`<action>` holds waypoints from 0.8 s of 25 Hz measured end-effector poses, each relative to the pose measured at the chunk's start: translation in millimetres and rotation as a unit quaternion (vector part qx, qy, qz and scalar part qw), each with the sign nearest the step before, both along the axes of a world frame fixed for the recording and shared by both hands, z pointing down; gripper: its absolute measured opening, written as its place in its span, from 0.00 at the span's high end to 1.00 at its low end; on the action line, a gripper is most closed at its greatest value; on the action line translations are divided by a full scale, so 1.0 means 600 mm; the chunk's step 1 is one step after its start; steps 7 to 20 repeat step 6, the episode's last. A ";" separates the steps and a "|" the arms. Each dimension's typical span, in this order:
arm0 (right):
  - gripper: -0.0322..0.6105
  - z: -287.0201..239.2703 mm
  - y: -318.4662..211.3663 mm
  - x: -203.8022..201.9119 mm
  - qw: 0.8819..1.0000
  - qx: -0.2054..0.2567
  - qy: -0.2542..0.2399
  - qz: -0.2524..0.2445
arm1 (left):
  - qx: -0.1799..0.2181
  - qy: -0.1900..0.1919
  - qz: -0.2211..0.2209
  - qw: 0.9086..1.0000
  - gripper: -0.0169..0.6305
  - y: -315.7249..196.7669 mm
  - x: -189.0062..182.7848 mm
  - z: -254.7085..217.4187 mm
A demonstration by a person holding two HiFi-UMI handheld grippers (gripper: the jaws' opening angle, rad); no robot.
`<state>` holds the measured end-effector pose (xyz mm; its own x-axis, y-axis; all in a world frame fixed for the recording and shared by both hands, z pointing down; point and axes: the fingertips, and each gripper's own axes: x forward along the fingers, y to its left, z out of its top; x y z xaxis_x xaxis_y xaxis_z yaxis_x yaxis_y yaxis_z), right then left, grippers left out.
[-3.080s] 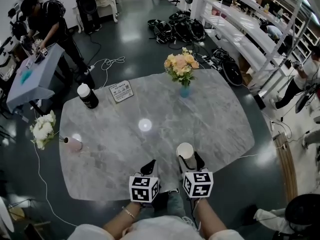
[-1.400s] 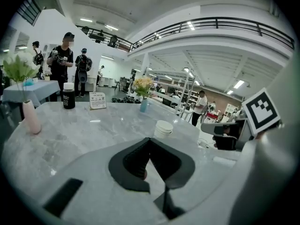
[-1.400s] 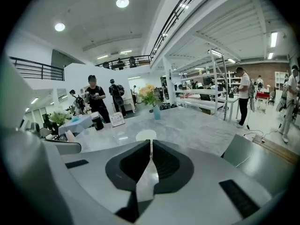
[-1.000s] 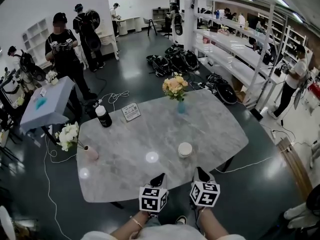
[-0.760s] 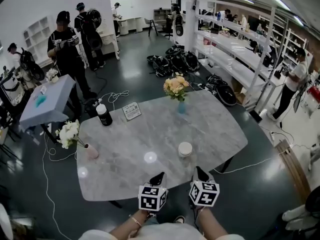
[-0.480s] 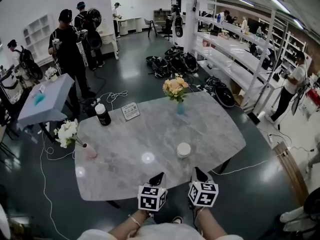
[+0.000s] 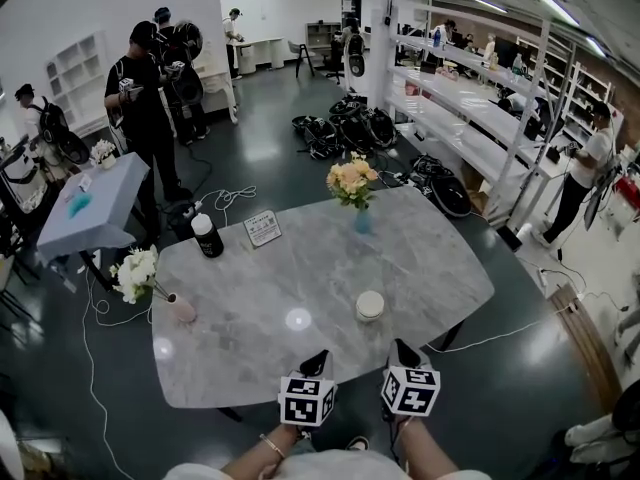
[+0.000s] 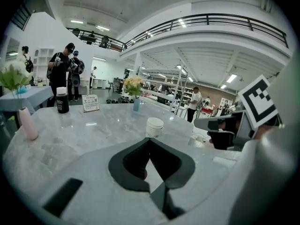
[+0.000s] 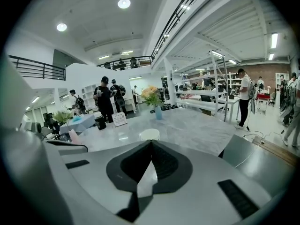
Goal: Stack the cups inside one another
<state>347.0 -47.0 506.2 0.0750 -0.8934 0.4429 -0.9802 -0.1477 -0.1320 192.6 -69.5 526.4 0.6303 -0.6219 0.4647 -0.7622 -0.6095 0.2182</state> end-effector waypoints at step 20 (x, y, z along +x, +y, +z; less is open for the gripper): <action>0.94 0.002 -0.004 -0.001 1.000 -0.002 0.004 -0.001 | -0.001 0.005 -0.004 1.000 0.98 -0.004 -0.006 0.000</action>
